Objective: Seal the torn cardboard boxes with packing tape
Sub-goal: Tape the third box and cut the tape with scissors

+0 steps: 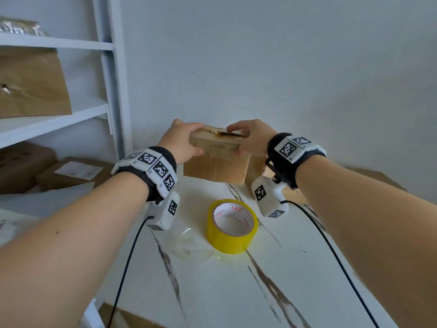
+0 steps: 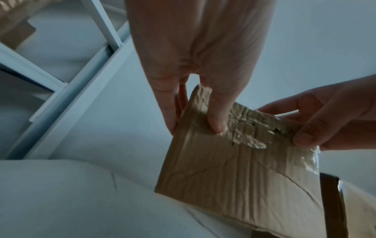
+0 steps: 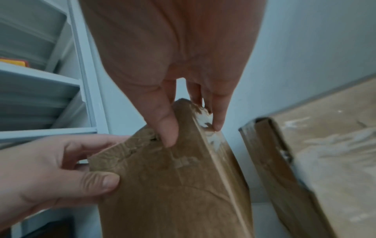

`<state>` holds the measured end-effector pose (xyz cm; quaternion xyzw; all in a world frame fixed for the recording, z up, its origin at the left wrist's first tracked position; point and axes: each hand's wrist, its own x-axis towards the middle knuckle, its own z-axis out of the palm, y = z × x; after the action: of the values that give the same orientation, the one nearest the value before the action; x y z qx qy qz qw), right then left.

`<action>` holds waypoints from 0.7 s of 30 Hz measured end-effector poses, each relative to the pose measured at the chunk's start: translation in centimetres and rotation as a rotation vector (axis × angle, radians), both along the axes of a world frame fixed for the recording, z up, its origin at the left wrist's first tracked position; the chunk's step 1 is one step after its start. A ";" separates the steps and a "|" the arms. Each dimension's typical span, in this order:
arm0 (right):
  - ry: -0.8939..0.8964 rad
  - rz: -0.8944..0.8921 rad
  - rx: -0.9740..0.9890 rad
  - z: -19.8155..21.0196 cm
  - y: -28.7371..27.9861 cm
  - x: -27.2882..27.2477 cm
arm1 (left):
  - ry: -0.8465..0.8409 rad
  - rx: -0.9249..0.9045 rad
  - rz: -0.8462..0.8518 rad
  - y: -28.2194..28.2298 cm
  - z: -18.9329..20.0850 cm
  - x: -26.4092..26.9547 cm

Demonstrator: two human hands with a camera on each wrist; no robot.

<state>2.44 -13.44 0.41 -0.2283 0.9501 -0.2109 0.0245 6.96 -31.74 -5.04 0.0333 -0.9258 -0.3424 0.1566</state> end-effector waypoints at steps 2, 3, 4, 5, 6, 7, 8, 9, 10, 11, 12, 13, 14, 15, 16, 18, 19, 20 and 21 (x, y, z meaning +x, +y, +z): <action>0.006 -0.012 0.057 -0.8 0.6 -0.9 | -0.035 -0.015 -0.017 0.6 -1.0 -1.1; 0.005 -0.015 0.085 -1.1 0.9 -1.4 | -0.052 -0.032 -0.024 0.9 -1.4 -1.6; -0.002 -0.013 0.117 -1.4 1.1 -1.8 | -0.068 -0.053 -0.029 1.1 -1.8 -2.0; -0.014 -0.006 0.147 -1.6 1.4 -2.1 | -0.083 -0.071 -0.032 1.3 -2.1 -2.4; -0.024 0.001 0.168 -1.5 1.7 -2.5 | -0.088 -0.085 -0.034 1.4 -2.3 -2.8; -0.027 0.004 0.165 -1.2 2.1 -2.8 | -0.087 -0.091 -0.035 1.4 -2.4 -3.1; -0.029 -0.003 0.140 -0.7 2.6 -3.1 | -0.083 -0.091 -0.038 1.4 -2.4 -3.4; -0.035 -0.018 0.112 -0.2 3.3 -3.3 | -0.080 -0.091 -0.042 1.3 -2.5 -3.7; -0.049 -0.038 0.111 0.3 4.0 -3.5 | -0.082 -0.093 -0.044 1.3 -2.4 -3.8; -0.074 -0.057 0.146 0.5 4.8 -3.7 | -0.082 -0.093 -0.045 1.3 -2.4 -3.9; -0.108 -0.080 0.205 0.5 5.6 -3.8 | -0.082 -0.089 -0.041 1.2 -2.4 -4.1; -0.142 -0.094 0.259 0.4 6.3 -4.0 | -0.075 -0.090 -0.040 1.1 -2.6 -4.2; -0.170 -0.102 0.286 0.0 6.8 -3.8 | -0.071 -0.088 -0.040 1.2 -2.6 -4.2; -0.173 -0.110 0.279 -0.6 7.2 -3.8 | -0.067 -0.090 -0.041 1.2 -2.6 -4.2; -0.154 -0.123 0.257 -1.1 7.4 -3.8 | -0.065 -0.090 -0.038 1.2 -2.6 -4.2; -0.095 -0.156 0.229 -1.9 7.4 -3.8 | -0.051 -0.088 -0.038 1.4 -2.6 -4.2; -0.063 -0.179 0.227 -2.3 7.4 -3.9 | -0.036 -0.083 -0.038 1.5 -2.7 -4.2; -0.041 -0.208 0.226 -2.5 7.4 -3.9 | -0.031 -0.074 -0.031 1.7 -2.8 -4.2; -0.032 -0.221 0.217 -2.9 7.5 -4.0 | -0.022 -0.064 -0.032 1.6 -2.9 -4.3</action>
<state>-1.59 -5.97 -2.50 -0.1151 0.9861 -0.1123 0.0409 2.67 -30.09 -7.98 0.0173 -0.9384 -0.3146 0.1418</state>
